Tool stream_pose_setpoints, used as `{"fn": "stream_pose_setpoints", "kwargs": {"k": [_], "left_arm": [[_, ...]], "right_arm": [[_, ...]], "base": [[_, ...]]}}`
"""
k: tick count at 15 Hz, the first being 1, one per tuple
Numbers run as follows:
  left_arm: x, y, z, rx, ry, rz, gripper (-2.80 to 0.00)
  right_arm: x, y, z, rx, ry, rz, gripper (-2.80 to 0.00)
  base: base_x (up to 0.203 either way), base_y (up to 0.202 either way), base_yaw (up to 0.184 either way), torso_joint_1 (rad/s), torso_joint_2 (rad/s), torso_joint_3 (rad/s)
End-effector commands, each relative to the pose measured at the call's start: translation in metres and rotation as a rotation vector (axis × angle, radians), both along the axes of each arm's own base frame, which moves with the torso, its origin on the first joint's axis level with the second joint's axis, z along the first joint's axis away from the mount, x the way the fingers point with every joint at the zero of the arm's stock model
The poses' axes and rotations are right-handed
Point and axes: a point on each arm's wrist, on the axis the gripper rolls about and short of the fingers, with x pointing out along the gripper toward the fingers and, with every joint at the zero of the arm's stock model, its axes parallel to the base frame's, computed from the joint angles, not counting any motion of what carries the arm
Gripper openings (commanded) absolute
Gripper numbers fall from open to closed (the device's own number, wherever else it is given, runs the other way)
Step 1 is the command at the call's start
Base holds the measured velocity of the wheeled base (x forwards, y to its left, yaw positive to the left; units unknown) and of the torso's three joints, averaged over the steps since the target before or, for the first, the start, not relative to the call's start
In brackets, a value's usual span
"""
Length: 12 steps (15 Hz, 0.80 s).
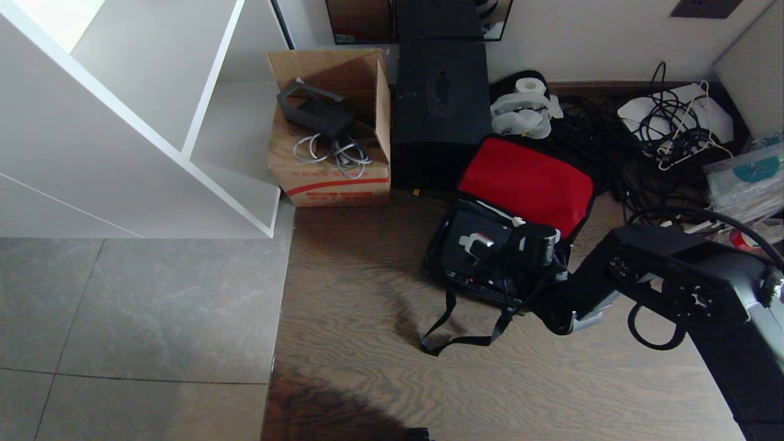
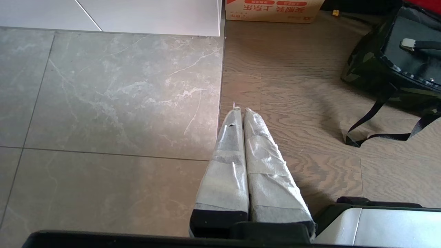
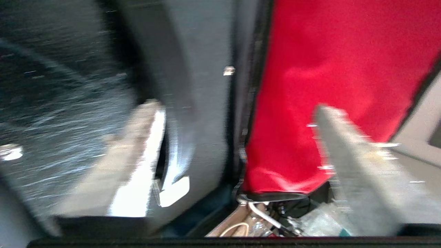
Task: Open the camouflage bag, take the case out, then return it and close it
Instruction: Grip the handle
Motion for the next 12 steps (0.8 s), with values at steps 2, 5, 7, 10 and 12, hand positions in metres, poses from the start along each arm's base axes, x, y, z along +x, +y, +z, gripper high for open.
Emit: {"fn": "stream_pose_setpoints", "kwargs": {"k": [2, 5, 7, 10, 12], "left_arm": [[0.000, 0.000, 0.000, 0.000, -0.001, 0.000, -2.80], [0.000, 0.000, 0.000, 0.000, -0.001, 0.000, -2.80], [0.000, 0.000, 0.000, 0.000, -0.001, 0.000, -2.80], [0.000, 0.000, 0.000, 0.000, -0.001, 0.000, -2.80], [0.000, 0.000, 0.000, 0.000, -0.001, 0.000, -2.80]], "right_arm": [[-0.003, 0.001, -0.013, -0.005, 0.030, -0.001, -2.80], [-0.004, 0.006, -0.020, 0.011, 0.019, 0.009, -2.80], [-0.008, 0.012, -0.024, 0.009, 0.029, 0.021, -2.80], [-0.025, 0.040, -0.026, 0.054, 0.042, 0.045, -2.80], [-0.037, 0.055, -0.027, 0.088, 0.049, 0.021, -2.80]], "base": [[0.000, 0.000, 0.000, 0.000, 0.00, 0.000], [0.000, 0.000, 0.000, 0.000, 0.00, 0.000], [0.000, 0.000, 0.000, 0.000, 0.00, 0.000], [0.000, 0.000, 0.000, 0.000, 0.00, 0.000], [0.000, 0.000, 0.000, 0.000, 0.00, 0.000]]}}
